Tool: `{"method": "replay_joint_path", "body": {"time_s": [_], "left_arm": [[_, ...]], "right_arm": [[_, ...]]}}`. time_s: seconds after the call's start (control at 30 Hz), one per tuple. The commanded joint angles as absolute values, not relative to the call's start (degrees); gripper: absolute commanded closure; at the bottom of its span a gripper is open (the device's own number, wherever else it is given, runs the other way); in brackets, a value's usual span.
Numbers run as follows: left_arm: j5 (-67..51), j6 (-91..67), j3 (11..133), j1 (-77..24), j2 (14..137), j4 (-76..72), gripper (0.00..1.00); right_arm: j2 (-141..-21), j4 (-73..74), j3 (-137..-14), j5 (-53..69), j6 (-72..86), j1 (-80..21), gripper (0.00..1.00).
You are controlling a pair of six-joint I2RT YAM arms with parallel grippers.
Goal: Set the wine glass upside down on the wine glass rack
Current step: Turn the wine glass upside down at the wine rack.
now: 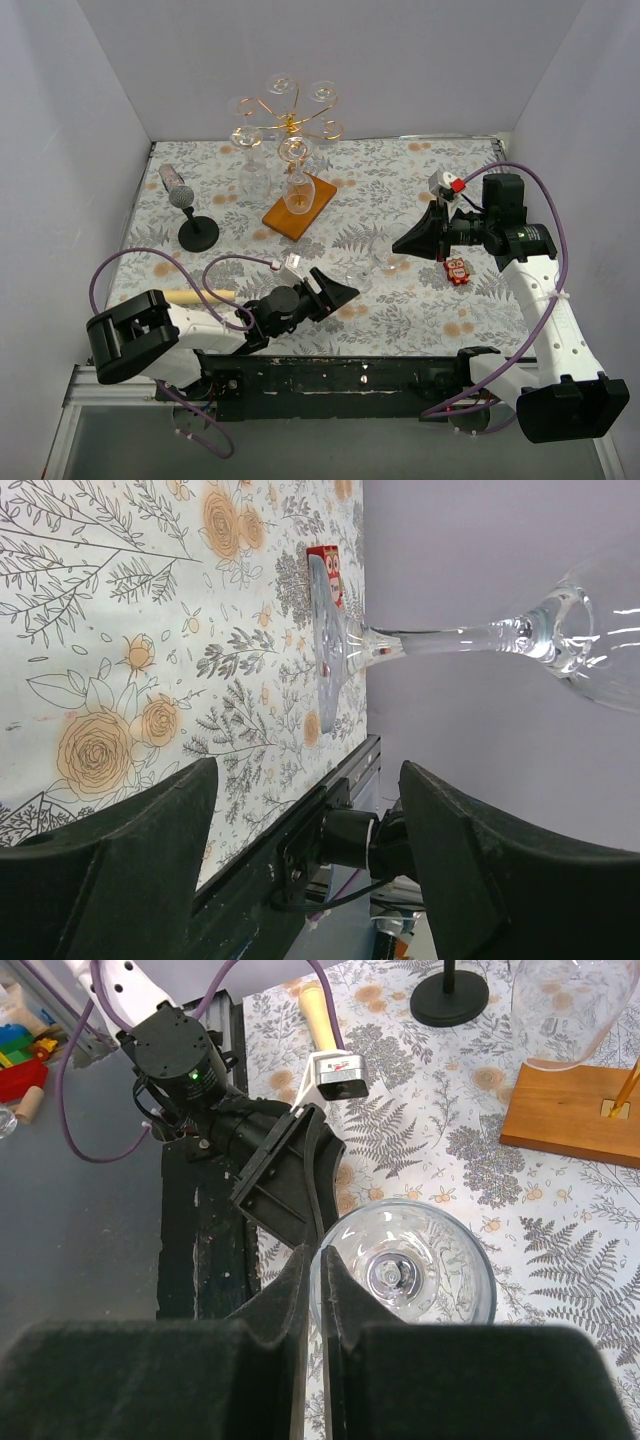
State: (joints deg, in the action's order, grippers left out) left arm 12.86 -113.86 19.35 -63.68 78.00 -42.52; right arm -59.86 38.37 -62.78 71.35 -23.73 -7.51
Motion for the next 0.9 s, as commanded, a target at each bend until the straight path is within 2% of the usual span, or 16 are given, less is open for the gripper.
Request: {"method": "replay_joint_path", "body": {"time_s": [0.0, 0.17, 0.37, 0.5, 0.87], "left_arm": [[15.5, -115.3, 21.6, -63.5, 78.1, -45.0, 0.31], [14.9, -116.3, 21.3, -62.1, 78.8, -47.1, 0.44], [12.8, -116.6, 20.8, -60.0, 79.9, -49.2, 0.49], [11.2, -117.1, 20.7, -59.0, 81.0, -51.2, 0.59], [9.3, -116.7, 20.8, -57.1, 81.5, -53.0, 0.68]], "right_arm": [[-58.5, 34.2, -63.5, 75.8, -22.4, -7.3, 0.99], [-58.4, 33.8, -63.5, 76.5, -22.0, -7.3, 0.99], [-58.4, 33.1, -63.0, 77.4, -21.3, -7.4, 0.99], [-58.3, 33.1, -63.1, 77.6, -20.9, -7.3, 0.99], [-58.4, 32.3, -62.4, 78.4, -20.1, -7.4, 0.99]]}}
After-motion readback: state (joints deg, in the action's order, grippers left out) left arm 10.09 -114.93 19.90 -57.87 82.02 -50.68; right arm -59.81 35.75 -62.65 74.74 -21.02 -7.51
